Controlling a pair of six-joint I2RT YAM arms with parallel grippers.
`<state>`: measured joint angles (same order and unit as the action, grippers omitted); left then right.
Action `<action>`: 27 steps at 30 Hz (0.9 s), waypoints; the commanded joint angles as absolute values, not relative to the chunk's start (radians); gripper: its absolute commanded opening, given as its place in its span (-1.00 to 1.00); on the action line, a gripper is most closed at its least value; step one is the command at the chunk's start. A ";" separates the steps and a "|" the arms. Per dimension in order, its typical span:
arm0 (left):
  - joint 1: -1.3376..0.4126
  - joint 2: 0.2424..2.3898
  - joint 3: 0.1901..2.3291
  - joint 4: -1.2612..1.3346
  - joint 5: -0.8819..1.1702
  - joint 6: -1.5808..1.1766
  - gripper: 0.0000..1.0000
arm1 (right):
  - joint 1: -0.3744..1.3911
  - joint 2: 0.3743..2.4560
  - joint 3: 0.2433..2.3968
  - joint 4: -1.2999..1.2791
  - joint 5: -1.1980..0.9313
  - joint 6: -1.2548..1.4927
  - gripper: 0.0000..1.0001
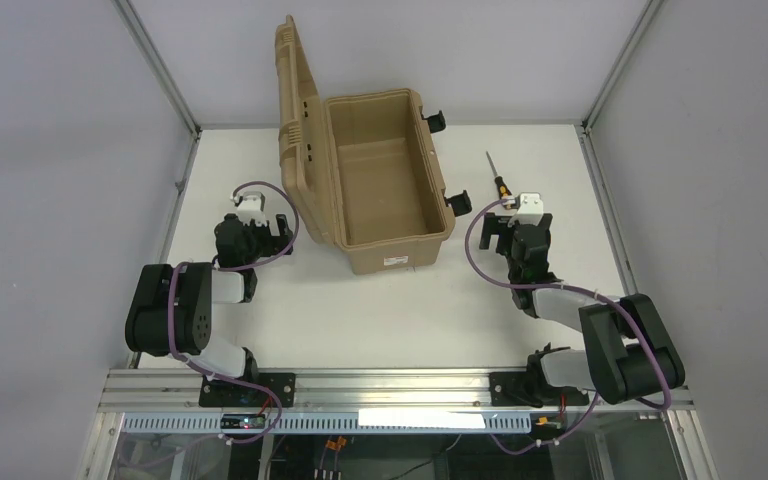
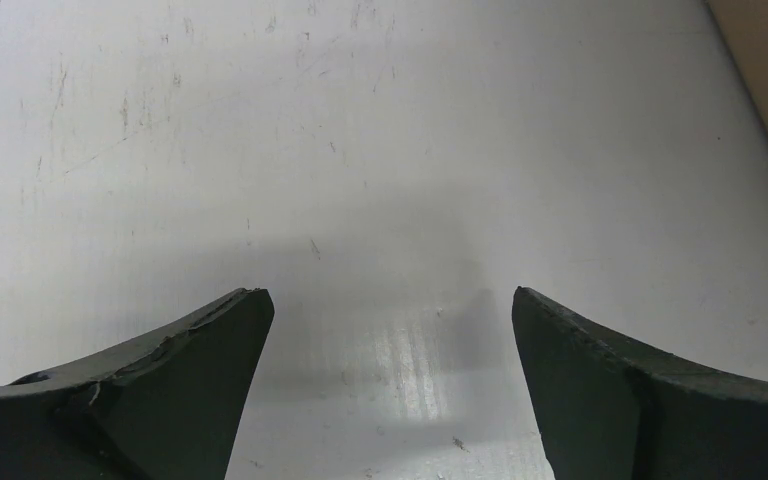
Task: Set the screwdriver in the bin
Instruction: Pick up the screwdriver from the center of the board.
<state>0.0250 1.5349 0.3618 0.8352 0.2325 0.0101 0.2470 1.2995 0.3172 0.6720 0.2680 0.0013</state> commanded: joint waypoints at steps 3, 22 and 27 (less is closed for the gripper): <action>0.017 1.508 0.362 0.850 0.213 0.002 0.98 | 0.241 1.301 0.348 0.683 0.262 0.028 0.99; 0.018 1.508 0.362 0.851 0.213 0.003 0.98 | 0.236 1.148 0.467 0.369 0.283 0.032 0.99; 0.017 1.507 0.362 0.850 0.213 0.002 0.98 | 0.236 1.065 0.602 0.160 0.276 0.021 0.99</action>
<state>0.0250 1.5349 0.3618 0.8352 0.2321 0.0101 0.2409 1.1450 0.4839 0.3233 0.2752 0.0208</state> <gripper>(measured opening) 0.992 0.993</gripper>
